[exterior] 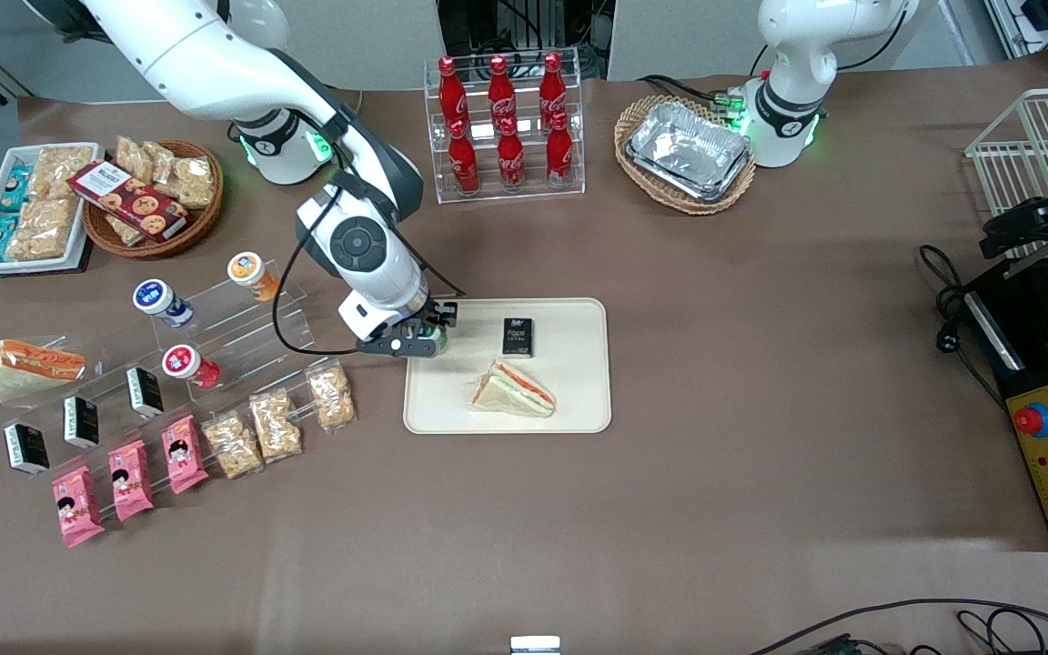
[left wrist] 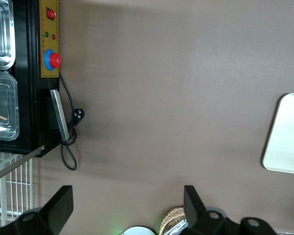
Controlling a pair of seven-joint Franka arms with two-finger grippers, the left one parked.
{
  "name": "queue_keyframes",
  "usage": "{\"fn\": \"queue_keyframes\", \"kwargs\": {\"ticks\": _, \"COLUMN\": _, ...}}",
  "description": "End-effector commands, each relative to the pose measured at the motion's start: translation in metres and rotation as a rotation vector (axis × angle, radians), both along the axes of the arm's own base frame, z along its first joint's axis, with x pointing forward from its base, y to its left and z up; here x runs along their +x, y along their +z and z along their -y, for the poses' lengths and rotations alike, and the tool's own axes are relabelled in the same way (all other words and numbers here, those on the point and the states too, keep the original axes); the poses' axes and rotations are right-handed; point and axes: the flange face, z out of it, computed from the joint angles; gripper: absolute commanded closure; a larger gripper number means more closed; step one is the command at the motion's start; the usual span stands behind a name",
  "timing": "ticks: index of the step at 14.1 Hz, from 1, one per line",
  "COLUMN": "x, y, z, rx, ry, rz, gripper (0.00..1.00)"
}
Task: Place green gum on tray
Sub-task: 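Lower the green cup onto the tray beside the black packet and release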
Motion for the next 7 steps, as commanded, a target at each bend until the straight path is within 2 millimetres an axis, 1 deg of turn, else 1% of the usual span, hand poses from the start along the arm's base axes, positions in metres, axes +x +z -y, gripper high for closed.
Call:
{"fn": "queue_keyframes", "kwargs": {"ticks": 1, "x": -0.008, "y": -0.016, "z": -0.008, "rx": 0.007, "ry": -0.001, "rz": 0.011, "gripper": 0.95}}
{"fn": "queue_keyframes", "kwargs": {"ticks": 5, "x": -0.013, "y": -0.033, "z": -0.012, "rx": 0.024, "ry": -0.020, "rz": 0.002, "gripper": 0.94}}
{"fn": "queue_keyframes", "kwargs": {"ticks": 7, "x": -0.019, "y": -0.040, "z": -0.021, "rx": 0.026, "ry": -0.006, "rz": -0.007, "gripper": 0.92}}
